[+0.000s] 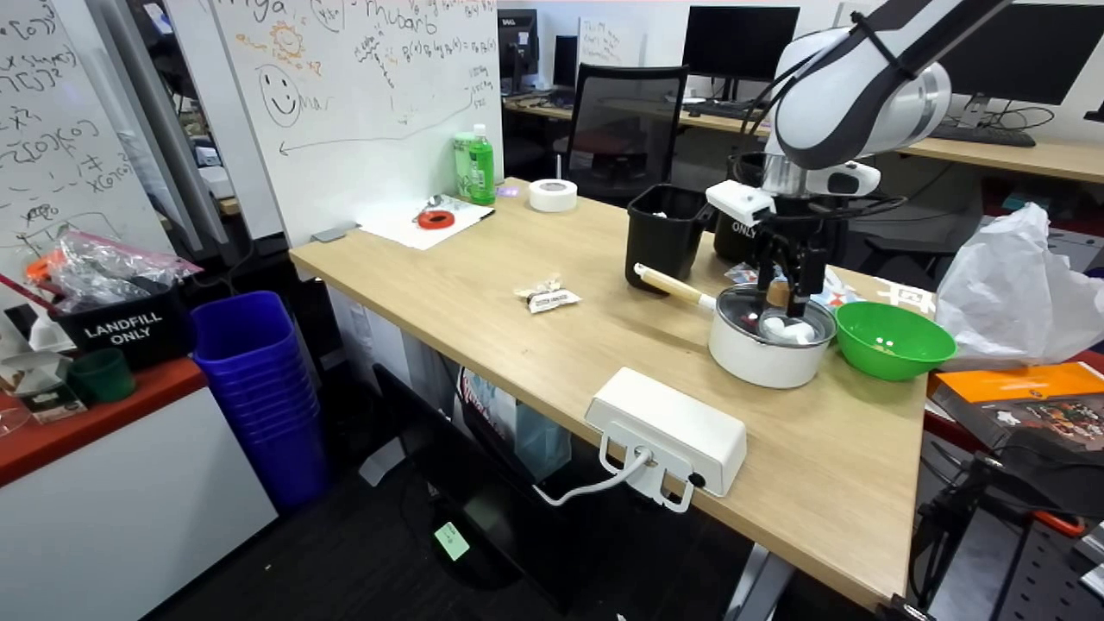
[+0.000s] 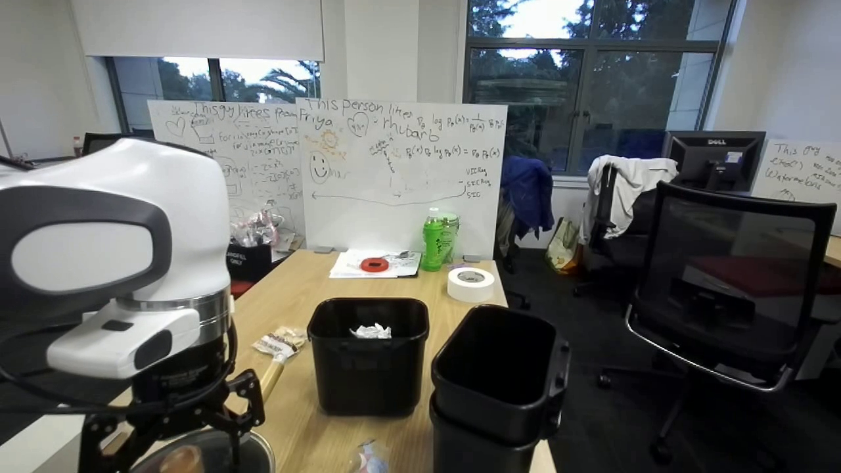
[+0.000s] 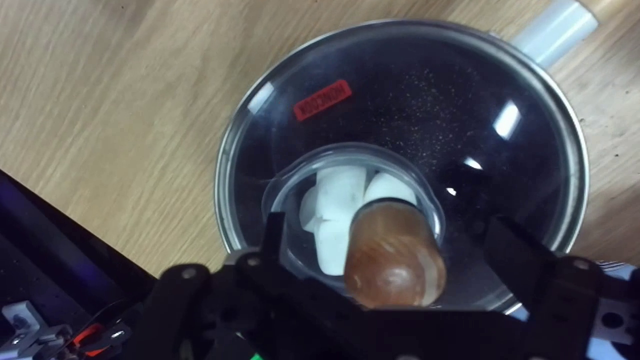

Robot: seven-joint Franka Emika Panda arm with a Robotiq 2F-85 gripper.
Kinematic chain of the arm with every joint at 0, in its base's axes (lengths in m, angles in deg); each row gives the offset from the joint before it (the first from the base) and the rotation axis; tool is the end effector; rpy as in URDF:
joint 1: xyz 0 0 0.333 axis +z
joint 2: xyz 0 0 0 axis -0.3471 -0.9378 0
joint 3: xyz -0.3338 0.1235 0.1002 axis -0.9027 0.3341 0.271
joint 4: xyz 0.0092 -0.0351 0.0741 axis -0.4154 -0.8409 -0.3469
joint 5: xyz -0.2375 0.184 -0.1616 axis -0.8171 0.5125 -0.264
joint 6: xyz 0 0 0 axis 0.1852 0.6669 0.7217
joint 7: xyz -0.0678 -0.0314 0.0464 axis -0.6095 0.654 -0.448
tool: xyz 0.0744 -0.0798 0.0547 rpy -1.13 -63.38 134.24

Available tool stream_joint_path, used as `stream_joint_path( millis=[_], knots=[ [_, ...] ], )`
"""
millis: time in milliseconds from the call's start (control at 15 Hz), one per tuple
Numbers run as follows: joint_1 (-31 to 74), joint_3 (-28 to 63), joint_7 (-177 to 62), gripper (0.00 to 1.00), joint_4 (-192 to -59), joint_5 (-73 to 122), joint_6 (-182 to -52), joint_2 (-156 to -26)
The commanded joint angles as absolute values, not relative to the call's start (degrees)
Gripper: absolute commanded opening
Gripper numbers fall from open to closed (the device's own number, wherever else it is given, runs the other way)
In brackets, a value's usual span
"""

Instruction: Uncover the white pot

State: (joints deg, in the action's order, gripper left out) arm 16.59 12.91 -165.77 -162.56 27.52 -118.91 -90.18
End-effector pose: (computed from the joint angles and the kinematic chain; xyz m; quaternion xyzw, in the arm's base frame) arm 0.4953 -0.1029 0.3084 0.4650 -0.8821 -0.0320 0.0679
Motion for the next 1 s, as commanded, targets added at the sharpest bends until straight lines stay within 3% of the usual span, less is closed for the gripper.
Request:
stream_joint_path(
  millis=[0, 67, 133, 467, 733, 933],
  knots=[
    [18.12, 11.58, -168.34, 1.00, -161.97, 25.64, -120.70, -91.25],
    [18.19, 11.54, -168.68, 0.93, -161.95, 25.52, -120.87, -91.16],
    [18.16, 11.54, -168.76, 0.74, -162.02, 25.68, -121.21, -91.07],
    [18.01, 11.31, -168.78, 0.38, -161.80, 26.05, -121.84, -90.42],
    [17.83, 11.32, -168.71, 0.16, -161.46, 26.21, -120.54, -89.87],
    [18.10, 11.03, -169.02, 0.16, -162.11, 25.23, -118.86, -88.58]
  ],
)
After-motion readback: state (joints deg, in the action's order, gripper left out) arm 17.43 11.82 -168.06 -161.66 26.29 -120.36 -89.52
